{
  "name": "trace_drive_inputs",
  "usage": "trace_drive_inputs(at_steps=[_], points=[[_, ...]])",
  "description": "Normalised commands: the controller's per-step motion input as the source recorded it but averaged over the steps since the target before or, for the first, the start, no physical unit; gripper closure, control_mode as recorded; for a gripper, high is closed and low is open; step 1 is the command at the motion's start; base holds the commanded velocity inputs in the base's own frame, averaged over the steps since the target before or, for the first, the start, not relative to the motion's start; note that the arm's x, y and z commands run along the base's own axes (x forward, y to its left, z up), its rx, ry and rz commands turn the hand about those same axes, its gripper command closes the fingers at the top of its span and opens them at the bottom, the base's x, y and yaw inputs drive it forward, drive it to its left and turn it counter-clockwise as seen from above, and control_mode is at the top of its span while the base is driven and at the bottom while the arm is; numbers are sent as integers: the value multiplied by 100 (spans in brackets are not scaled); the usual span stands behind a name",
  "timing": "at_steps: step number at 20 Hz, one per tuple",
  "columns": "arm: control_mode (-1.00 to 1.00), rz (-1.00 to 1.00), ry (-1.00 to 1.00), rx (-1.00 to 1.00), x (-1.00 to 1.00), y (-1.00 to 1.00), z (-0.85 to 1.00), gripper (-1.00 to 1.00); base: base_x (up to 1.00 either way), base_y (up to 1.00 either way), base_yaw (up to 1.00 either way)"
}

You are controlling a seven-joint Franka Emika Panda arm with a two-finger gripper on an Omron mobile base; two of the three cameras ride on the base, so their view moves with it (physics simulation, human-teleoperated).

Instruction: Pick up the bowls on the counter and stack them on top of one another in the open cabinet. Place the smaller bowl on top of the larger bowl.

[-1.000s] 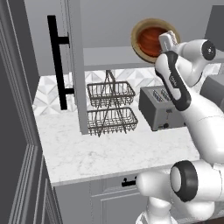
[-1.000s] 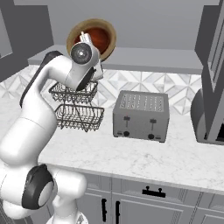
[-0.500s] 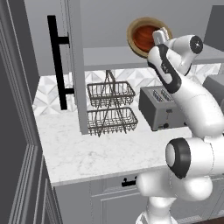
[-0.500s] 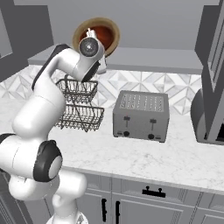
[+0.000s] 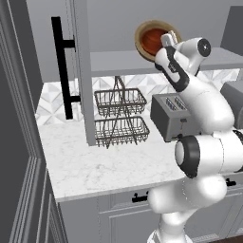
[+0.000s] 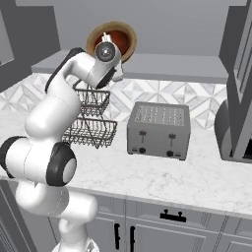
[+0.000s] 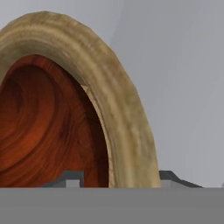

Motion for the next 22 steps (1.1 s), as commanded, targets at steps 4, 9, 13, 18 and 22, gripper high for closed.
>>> trace_drive_inputs(at_steps=[4,9,13,18,22], points=[[-100,0,0,0,50,9,-11,-100,0,0,0],[-100,0,-3,0,40,15,-1,-100,0,0,0],[-100,0,-15,0,21,0,8,-100,0,0,0],[-100,0,-16,0,9,0,23,-100,0,0,0],[-100,0,-15,0,-3,0,46,-100,0,0,0]])
